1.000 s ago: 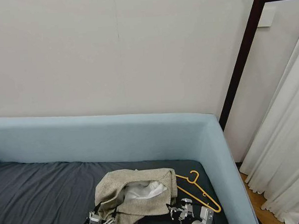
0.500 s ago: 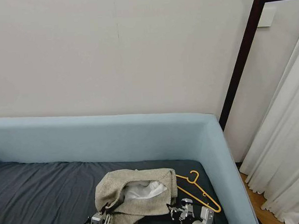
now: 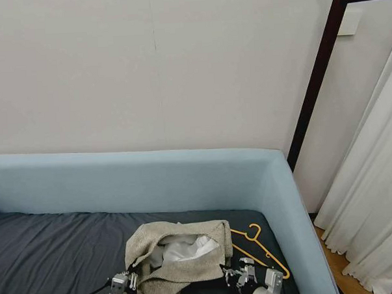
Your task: Pick up the clothes from the sofa and hang them on the clothes hanger.
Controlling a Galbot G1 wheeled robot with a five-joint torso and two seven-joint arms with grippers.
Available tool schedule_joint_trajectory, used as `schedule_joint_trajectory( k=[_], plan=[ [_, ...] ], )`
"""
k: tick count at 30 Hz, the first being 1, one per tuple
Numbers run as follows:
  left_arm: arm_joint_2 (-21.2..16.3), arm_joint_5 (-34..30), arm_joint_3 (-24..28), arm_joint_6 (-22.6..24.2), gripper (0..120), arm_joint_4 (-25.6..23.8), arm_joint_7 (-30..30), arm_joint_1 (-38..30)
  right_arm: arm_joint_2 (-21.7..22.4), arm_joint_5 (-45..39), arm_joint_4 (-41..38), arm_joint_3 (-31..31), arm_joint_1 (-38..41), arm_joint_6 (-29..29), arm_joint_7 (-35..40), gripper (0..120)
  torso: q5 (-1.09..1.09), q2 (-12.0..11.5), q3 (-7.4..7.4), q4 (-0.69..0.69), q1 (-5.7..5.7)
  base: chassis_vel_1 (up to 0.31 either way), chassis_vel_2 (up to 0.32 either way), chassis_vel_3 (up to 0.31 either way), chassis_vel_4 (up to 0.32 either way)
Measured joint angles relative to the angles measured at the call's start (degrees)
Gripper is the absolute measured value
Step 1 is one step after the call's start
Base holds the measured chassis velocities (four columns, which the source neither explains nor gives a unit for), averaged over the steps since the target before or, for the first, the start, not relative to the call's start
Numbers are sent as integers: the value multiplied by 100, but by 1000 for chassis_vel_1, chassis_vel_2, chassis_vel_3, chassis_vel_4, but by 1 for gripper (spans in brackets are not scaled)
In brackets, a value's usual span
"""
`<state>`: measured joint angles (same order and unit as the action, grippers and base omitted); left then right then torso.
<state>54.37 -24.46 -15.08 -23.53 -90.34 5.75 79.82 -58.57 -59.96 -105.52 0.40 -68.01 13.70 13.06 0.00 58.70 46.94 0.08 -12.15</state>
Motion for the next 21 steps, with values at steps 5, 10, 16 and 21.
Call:
schedule_joint_trajectory(
  k=[5,10,16,21],
  plan=[
    [-476,-517,-333,224,2,-838,3,54,482,-50,-629,-229,111,1,-36,0,1,0,0,1,0,0,0,0,0],
    [-933,-1011,-558,510,2,-1719,42,61,1040,-278,-1174,-406,284,14,-33,0,0,0,0,1,0,0,0,0,0],
    [-1525,-1542,-807,794,2,-2490,110,45,1693,-712,-1996,-737,450,52,50,0,0,0,0,0,0,0,0,0,0],
    [-1937,-2049,-1372,930,2,-2871,170,149,2085,-1040,-2614,-1127,463,78,143,0,0,0,1,1,0,0,0,0,0]
  ],
)
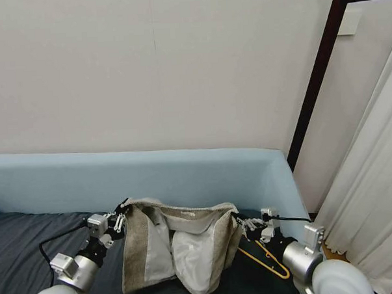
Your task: Pick up the clothes from the sofa and hang them on the clothes hanger.
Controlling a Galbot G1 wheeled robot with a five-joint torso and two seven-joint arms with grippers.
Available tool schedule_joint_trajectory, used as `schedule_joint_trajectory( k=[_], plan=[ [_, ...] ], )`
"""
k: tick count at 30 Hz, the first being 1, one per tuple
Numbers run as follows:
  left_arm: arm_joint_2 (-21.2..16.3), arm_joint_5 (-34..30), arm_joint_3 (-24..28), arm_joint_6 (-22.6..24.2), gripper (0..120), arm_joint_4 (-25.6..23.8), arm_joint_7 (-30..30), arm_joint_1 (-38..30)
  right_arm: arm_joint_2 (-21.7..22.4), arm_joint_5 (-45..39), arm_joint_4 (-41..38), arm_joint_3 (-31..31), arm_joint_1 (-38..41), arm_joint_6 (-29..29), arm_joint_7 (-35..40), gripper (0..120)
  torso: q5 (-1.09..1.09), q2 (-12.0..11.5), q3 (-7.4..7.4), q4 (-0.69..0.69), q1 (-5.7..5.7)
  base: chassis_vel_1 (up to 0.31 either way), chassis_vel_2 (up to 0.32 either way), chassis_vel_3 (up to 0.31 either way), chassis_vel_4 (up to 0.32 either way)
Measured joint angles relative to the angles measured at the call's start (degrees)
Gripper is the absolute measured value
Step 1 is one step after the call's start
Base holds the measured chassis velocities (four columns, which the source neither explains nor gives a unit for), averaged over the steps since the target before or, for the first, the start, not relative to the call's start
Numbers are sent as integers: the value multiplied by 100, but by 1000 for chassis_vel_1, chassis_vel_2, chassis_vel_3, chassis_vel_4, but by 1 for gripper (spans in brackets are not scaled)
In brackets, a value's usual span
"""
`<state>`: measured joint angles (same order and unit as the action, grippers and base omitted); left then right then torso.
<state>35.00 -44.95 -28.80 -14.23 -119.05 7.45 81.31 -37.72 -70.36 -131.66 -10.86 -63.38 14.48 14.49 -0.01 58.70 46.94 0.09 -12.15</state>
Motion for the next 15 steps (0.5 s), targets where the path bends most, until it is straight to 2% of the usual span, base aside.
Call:
schedule_joint_trajectory(
  k=[1,2,3,7,8,12,15],
  plan=[
    [-34,-38,-68,4,2,-31,1,22,42,-50,-62,-52,-1,2,3,0,-2,0,0,0,0,0,0,0,0],
    [-174,-224,-397,30,2,-158,4,126,177,-254,-265,-233,-2,12,18,0,0,0,0,0,0,0,0,0,0],
    [-174,-224,-397,30,2,-158,4,126,177,-254,-265,-233,-2,12,18,0,0,0,0,0,0,0,0,0,0],
    [-567,-761,-1638,142,2,-603,58,731,667,-919,-799,-897,11,40,148,0,1,0,0,0,0,0,0,0,0],
    [-567,-761,-1638,142,2,-603,58,731,667,-919,-799,-897,11,40,148,0,1,0,0,0,0,0,0,0,0],
    [-536,-977,-2944,196,2,-1160,124,1742,1021,-1429,-1183,-1551,-93,67,261,0,0,1,-1,0,0,0,0,0,0],
    [-388,-972,-3381,204,2,-1375,164,2101,1109,-1576,-1214,-1666,-99,78,323,0,1,1,-1,-2,1,0,0,0,0]
  ],
)
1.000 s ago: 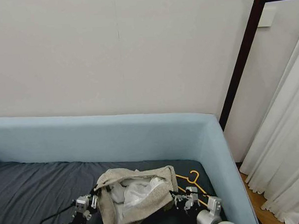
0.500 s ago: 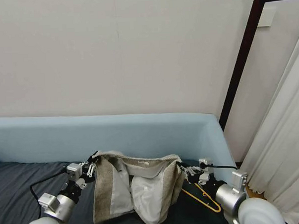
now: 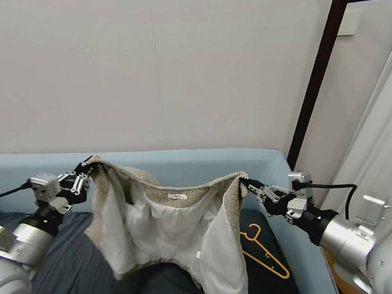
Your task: Pick up the clothes from the sofa and hang them on the clothes hanger.
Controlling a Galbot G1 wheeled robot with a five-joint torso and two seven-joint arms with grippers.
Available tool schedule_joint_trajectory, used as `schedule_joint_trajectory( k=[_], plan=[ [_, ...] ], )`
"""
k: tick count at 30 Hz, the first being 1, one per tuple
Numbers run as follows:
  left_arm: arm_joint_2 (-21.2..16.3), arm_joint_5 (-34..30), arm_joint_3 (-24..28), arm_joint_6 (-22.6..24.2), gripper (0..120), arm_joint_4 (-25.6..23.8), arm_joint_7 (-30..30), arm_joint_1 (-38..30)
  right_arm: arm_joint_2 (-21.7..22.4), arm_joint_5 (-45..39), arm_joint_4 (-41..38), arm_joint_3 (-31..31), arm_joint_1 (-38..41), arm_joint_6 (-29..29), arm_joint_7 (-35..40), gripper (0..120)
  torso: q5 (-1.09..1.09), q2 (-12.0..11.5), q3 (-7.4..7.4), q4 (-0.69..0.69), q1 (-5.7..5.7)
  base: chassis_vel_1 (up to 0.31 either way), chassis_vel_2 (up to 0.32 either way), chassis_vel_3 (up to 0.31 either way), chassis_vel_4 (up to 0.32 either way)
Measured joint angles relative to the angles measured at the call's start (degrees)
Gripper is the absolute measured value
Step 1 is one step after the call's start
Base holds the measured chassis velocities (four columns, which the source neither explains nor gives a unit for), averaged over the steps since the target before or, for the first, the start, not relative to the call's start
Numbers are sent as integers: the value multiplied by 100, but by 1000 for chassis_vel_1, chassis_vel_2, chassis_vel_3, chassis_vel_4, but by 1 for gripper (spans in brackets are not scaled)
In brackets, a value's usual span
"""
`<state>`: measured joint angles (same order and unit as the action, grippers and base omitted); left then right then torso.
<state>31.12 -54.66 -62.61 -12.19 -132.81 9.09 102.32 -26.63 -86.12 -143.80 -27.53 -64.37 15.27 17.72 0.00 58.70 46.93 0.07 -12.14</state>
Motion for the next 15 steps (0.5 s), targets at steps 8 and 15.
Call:
schedule_joint_trajectory(
  k=[8,15],
  plan=[
    [472,424,1047,260,2,559,243,-534,-396,322,357,754,111,92,-151,0,-3,0,1,2,0,0,0,0,0],
    [959,764,2645,495,2,1257,459,-1636,-1068,826,1455,1939,416,177,-323,0,-3,0,1,2,-1,0,0,0,0]
  ],
)
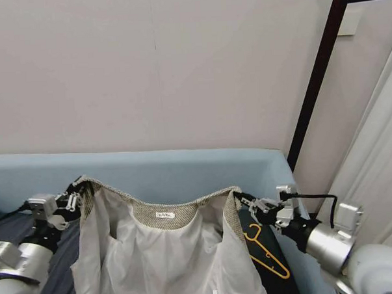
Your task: Pick up the clothes from the sofa and hang them on the clothes hanger.
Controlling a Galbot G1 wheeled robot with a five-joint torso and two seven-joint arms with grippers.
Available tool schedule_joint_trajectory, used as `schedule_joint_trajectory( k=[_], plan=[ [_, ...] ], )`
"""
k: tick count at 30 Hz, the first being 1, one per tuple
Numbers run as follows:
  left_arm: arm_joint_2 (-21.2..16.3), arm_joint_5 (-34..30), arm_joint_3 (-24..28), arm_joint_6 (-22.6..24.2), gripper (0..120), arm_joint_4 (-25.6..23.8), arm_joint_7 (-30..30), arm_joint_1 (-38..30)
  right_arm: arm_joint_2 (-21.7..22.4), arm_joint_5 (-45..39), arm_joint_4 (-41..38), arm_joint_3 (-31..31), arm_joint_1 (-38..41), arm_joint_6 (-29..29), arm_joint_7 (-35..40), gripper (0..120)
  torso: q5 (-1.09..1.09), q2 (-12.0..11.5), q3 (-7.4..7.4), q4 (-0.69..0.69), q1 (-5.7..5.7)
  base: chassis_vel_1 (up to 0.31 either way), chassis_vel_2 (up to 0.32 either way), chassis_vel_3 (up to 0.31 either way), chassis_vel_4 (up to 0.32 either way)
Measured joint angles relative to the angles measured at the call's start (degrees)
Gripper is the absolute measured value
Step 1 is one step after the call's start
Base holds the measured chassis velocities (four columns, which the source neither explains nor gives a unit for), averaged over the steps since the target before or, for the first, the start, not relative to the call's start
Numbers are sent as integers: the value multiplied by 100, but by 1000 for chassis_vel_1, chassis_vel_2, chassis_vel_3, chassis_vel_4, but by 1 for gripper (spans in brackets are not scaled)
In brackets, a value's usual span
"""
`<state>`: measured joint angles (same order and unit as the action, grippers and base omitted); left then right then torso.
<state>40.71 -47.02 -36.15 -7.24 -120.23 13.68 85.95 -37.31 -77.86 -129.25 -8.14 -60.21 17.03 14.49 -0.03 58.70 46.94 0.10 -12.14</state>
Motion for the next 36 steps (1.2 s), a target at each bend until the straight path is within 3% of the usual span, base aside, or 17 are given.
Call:
schedule_joint_trajectory(
  k=[2,4,5,8,14,21,27,36],
  plan=[
    [174,192,754,29,2,397,16,-369,-436,358,765,763,318,-1,-62,0,3,0,1,2,-1,0,0,0,0],
    [195,226,856,29,2,483,16,-417,-548,440,938,914,395,-1,-78,0,3,-1,1,2,-1,0,0,0,0],
    [271,367,1123,-14,2,785,-12,-538,-848,658,1406,1268,613,-1,-137,0,3,-1,1,0,-1,0,0,0,0],
    [415,502,1317,-137,2,1382,-74,-712,-1325,971,2187,1695,1013,-9,-208,0,3,-1,1,-3,0,0,0,0,0],
    [546,531,1407,-228,2,1968,-107,-993,-1808,1197,3125,1999,1509,-33,-243,0,2,-1,1,-1,-1,0,0,0,0],
    [580,439,1491,-220,2,2223,-104,-1275,-1987,1397,3568,2065,1705,-56,-325,0,2,0,0,1,-1,0,0,0,0],
    [697,460,1570,-205,2,2272,-99,-1256,-2101,1744,3922,2083,1747,-131,-419,19,3,-1,0,-2,-1,0,0,0,0],
    [741,522,1567,-209,2,2287,-106,-1215,-1782,1812,3837,1980,1642,-168,-533,50,3,0,-1,-1,-1,0,0,0,0]
  ],
)
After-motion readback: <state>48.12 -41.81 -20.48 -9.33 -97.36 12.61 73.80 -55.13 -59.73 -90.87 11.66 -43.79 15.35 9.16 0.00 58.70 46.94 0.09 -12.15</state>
